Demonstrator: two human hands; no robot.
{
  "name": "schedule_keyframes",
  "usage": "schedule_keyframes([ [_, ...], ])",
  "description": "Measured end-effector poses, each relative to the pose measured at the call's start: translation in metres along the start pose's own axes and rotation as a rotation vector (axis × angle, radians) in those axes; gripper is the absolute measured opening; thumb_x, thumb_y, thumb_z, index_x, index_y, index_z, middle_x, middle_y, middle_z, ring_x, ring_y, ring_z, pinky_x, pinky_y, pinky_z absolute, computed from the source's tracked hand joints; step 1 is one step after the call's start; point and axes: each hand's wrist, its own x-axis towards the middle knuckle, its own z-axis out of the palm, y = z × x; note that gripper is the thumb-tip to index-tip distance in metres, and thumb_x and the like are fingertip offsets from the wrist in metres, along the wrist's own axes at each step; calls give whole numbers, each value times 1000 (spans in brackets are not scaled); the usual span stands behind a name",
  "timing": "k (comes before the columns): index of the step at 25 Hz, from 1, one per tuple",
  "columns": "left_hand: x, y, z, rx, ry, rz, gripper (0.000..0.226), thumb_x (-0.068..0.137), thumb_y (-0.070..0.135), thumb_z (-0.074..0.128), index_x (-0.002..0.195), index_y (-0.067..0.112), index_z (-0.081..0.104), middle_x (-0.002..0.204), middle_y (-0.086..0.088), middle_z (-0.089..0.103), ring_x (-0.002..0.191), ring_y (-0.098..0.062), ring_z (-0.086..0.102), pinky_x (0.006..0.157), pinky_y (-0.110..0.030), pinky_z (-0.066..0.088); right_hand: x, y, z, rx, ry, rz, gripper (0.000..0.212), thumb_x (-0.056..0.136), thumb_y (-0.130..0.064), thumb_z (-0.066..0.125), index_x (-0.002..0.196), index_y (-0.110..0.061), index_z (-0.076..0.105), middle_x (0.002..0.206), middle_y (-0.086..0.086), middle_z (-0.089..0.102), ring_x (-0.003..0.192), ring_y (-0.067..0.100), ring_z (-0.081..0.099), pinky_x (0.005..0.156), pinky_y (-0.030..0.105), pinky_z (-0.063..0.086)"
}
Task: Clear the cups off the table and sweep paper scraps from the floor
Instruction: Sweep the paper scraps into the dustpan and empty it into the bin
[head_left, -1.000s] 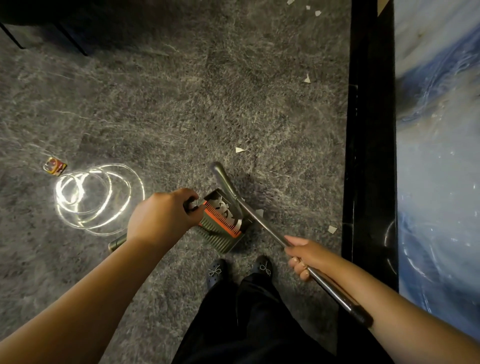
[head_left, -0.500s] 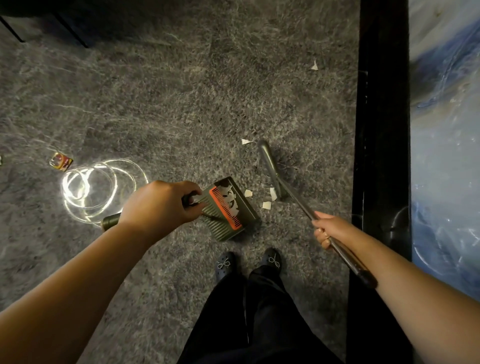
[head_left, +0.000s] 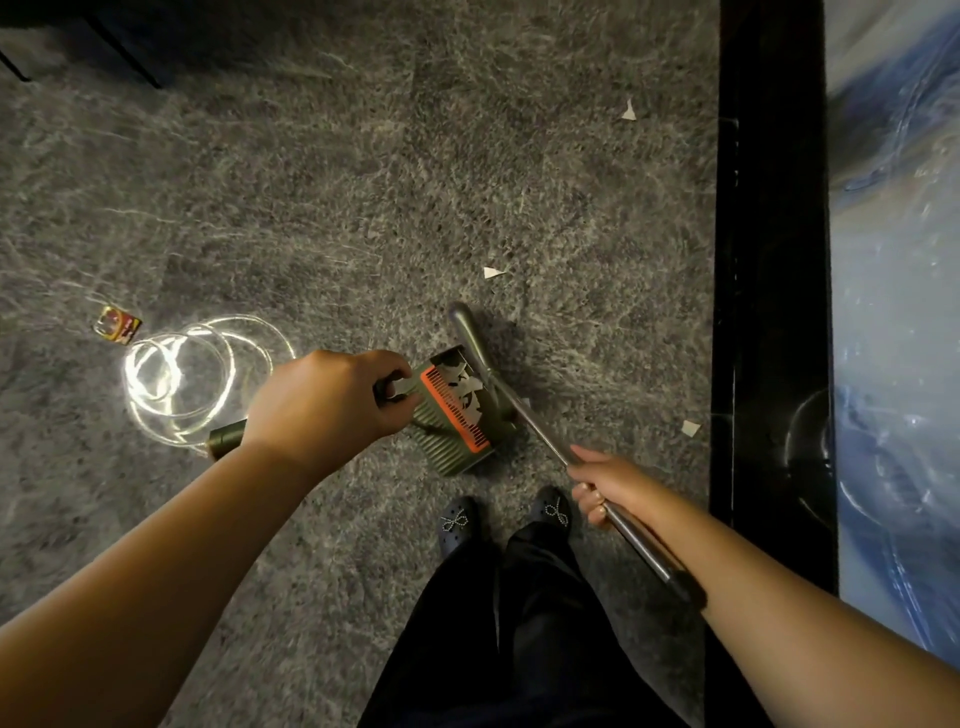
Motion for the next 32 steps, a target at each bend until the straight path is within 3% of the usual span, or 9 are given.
schedule_keyframes([
  [7,-5,-1,-1,10,30,47,17,80,50,67,92,37,68,64,6,65,56,-21,60,48,-25,49,-45,-6,-20,17,70,-64,53,100,-7,44,146,-32,33,52,0,38,33,4,30,31,14,26],
  [10,-7,-3,0,3,39,52,18,80,50,67,93,38,68,65,7,66,57,-21,61,48,-23,45,-35,-10,-26,11,144,-82,54,100,-5,43,146,-32,34,50,0,38,32,5,30,32,14,27],
  [14,-12,-6,3,-12,37,73,20,80,49,66,96,37,69,65,7,67,57,-22,62,50,-28,52,-2,-8,-18,6,173,-69,50,99,-2,37,144,-24,37,50,1,34,30,5,31,33,12,27],
  [18,-15,-3,4,-11,31,80,19,80,47,67,95,36,70,65,6,67,57,-22,63,51,-29,53,11,4,1,115,105,20,53,101,-5,37,147,-29,27,41,-2,36,29,4,31,32,12,26],
  [23,-15,-9,2,-26,18,71,20,81,47,67,96,33,70,68,5,69,60,-23,64,53,-32,55,-8,11,15,213,-2,4,49,100,-8,41,144,-30,35,46,-1,36,30,4,32,29,13,26],
  [32,-10,-25,-8,-31,-31,64,24,82,52,63,100,37,68,73,7,69,63,-21,63,57,-34,56,-51,-6,1,158,47,-72,53,101,-8,39,149,-30,27,60,2,29,32,2,29,29,13,25],
])
